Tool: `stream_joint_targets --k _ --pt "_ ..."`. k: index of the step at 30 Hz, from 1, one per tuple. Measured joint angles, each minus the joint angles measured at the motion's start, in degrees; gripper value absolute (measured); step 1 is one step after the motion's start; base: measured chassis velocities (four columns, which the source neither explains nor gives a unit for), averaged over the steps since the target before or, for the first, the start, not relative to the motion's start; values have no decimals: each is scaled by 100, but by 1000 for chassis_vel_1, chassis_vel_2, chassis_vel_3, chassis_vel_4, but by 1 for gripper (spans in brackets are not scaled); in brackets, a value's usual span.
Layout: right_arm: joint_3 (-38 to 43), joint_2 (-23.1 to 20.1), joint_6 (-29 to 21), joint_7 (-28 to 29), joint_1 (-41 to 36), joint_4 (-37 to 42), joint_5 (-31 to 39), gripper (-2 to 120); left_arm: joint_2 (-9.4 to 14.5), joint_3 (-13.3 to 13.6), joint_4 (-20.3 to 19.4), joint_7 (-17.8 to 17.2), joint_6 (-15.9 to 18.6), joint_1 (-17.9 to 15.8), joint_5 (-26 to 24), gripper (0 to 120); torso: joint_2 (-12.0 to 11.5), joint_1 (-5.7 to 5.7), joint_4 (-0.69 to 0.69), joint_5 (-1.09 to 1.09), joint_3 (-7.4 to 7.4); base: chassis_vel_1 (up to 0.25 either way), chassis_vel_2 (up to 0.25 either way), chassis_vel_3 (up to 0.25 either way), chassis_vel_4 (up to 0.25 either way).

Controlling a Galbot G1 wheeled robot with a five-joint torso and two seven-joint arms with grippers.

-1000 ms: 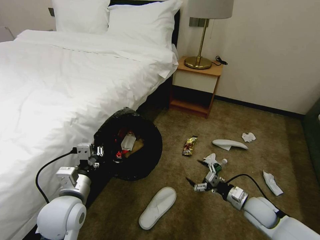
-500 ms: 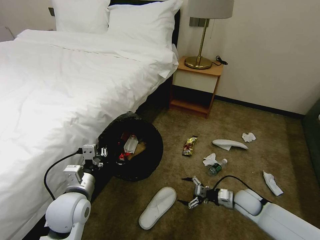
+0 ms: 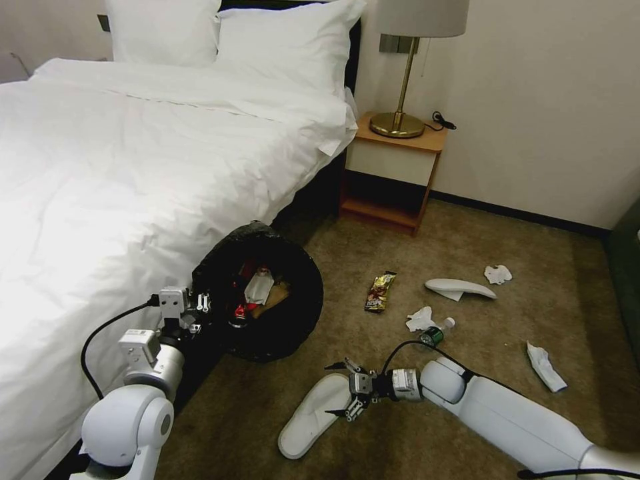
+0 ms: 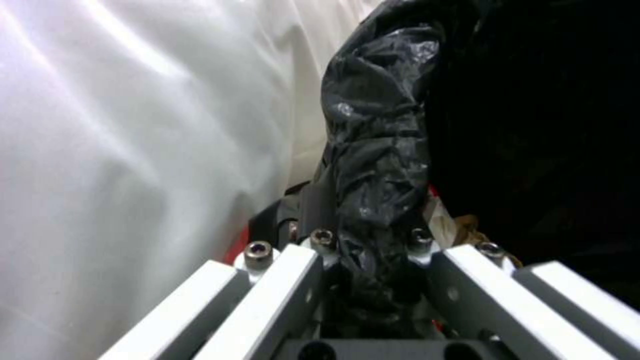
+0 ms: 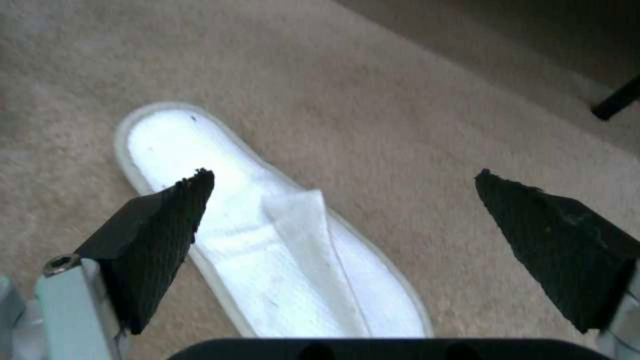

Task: Pick up the trash bin, then pick up the garbage on the floor and place it into the trash bin.

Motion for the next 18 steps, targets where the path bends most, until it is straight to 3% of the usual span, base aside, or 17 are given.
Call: stream_joint_targets --k 14,18 --pt "-382 -14 -68 -414 395 -547 38 100 41 -99 -111 15 -39 70 -22 2 0 -1 0 1 0 0 0 0 0" --pt "-376 167 -51 -477 450 -880 8 100 -4 -35 -121 24 -52 103 19 2 0 -1 0 2 0 0 0 0 0"
